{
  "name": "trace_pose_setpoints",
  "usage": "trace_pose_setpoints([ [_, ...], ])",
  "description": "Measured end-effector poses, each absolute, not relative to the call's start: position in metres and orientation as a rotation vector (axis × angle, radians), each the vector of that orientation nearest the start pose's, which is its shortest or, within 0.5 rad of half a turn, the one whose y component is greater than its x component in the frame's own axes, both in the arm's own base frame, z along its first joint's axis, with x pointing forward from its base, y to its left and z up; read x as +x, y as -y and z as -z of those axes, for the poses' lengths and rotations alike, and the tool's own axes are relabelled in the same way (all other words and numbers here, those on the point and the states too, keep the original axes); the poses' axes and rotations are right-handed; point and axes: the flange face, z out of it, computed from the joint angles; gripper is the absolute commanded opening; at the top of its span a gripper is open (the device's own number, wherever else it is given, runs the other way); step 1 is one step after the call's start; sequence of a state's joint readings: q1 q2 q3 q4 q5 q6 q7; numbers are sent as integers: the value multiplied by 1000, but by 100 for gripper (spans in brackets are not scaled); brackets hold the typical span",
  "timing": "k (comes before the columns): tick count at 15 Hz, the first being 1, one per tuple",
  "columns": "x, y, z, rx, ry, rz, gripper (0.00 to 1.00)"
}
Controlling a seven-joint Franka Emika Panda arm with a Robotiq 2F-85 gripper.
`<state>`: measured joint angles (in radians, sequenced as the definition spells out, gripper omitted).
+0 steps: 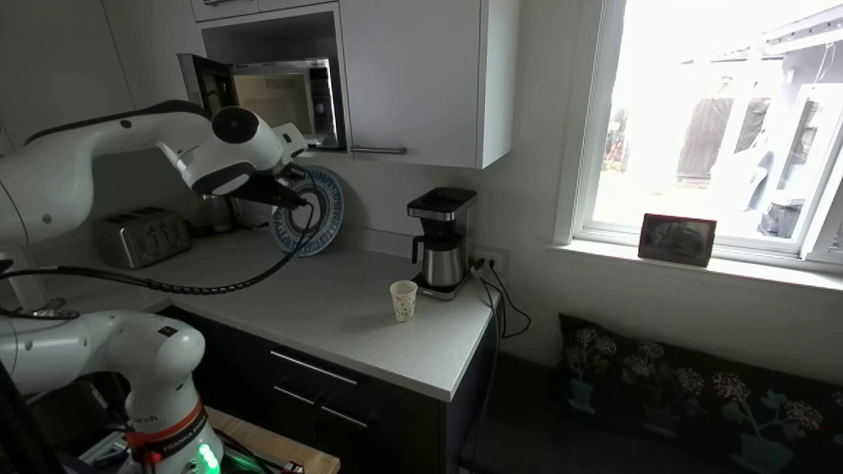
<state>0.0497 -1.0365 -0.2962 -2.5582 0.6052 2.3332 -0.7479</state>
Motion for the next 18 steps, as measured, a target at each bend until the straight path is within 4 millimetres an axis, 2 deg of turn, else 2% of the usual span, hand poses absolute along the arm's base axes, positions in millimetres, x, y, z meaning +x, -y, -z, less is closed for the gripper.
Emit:
trace_pose_setpoints([
  [5, 288, 85, -681, -2231, 260, 1381, 0],
  [12, 314, 47, -696, -2083, 138, 1327, 0],
  [18, 335, 37, -708, -2016, 68, 1304, 1],
])
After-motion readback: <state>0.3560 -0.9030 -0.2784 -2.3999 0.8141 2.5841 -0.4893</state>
